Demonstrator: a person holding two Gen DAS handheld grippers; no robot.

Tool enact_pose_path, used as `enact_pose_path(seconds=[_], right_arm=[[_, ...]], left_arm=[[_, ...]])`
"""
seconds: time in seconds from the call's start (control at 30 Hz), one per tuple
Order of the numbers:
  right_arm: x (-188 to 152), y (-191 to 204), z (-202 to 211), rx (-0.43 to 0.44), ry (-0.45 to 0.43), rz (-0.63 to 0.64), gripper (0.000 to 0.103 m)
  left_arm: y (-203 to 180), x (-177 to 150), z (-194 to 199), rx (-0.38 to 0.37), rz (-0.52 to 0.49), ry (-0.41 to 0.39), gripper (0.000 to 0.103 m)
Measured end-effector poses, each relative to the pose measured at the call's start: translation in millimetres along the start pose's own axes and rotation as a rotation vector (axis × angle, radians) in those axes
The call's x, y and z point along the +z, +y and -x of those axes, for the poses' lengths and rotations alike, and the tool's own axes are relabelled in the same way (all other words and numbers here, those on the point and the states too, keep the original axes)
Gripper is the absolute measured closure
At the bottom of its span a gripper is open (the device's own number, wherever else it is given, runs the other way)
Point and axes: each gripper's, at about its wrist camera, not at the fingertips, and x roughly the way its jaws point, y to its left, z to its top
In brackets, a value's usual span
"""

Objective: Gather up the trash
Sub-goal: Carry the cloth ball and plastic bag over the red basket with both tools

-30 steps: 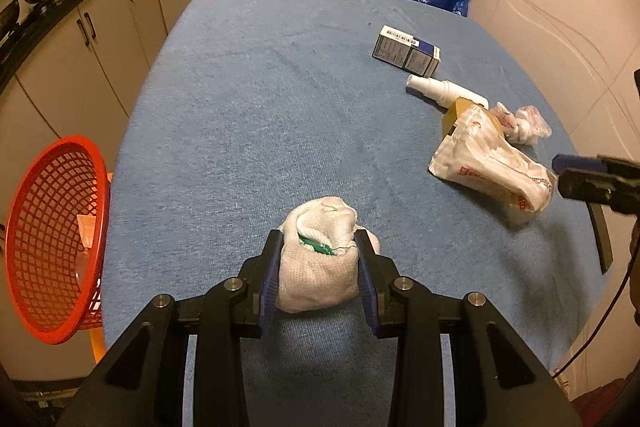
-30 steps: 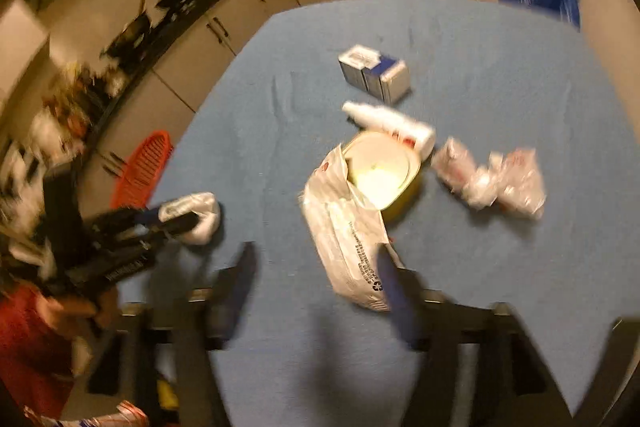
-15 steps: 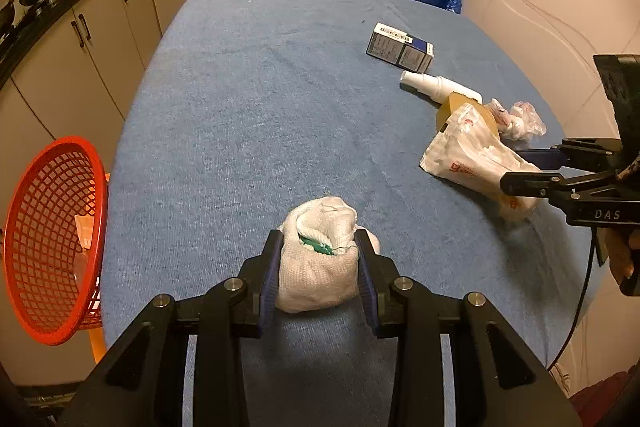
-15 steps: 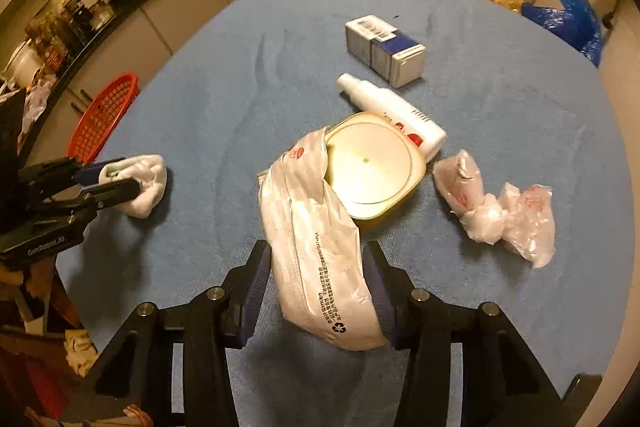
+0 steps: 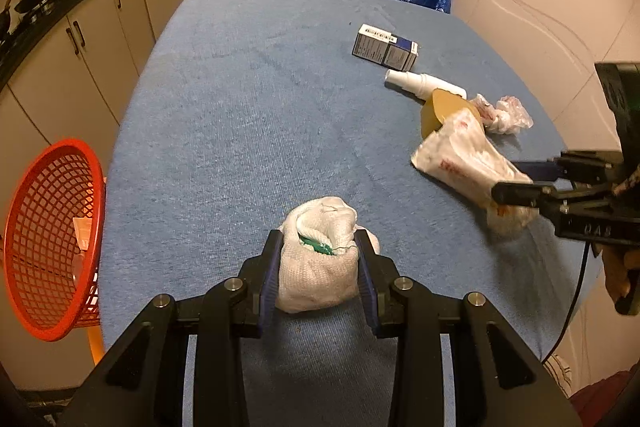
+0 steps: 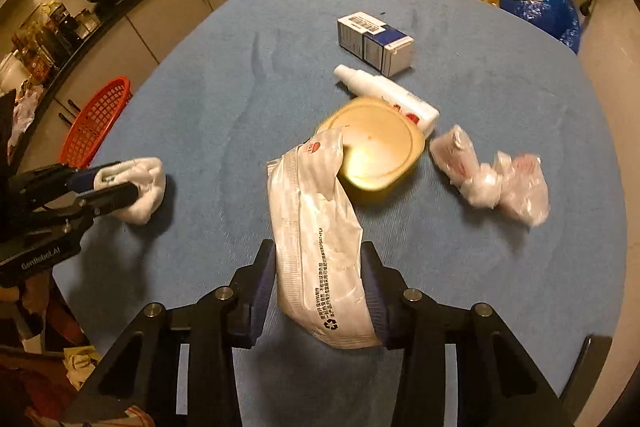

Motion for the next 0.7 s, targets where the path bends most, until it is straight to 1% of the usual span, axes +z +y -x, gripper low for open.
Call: enact_pose_path(seconds=[0.13, 0.27, 0.37, 0.7], right_arm=[[-7, 18, 11, 0.042, -0.025, -0.017, 0.061], [-10, 35, 20, 0.058, -0.052, -0.017, 0.061], [-9, 47, 26, 0.059, -0.067, -0.014, 0.061], [-8, 68, 31, 0.071, -0.084, -0.014, 0.061]], left_arm=[[2, -2, 8, -0.005, -0.002, -0.015, 0.069], [4, -4, 16, -0.007, -0.001, -0.031, 0.069], [7, -6, 23, -0.011, -0.002, -0.041, 0.069], [21, -10, 40, -0.004, 0.006, -0.073, 0.069]])
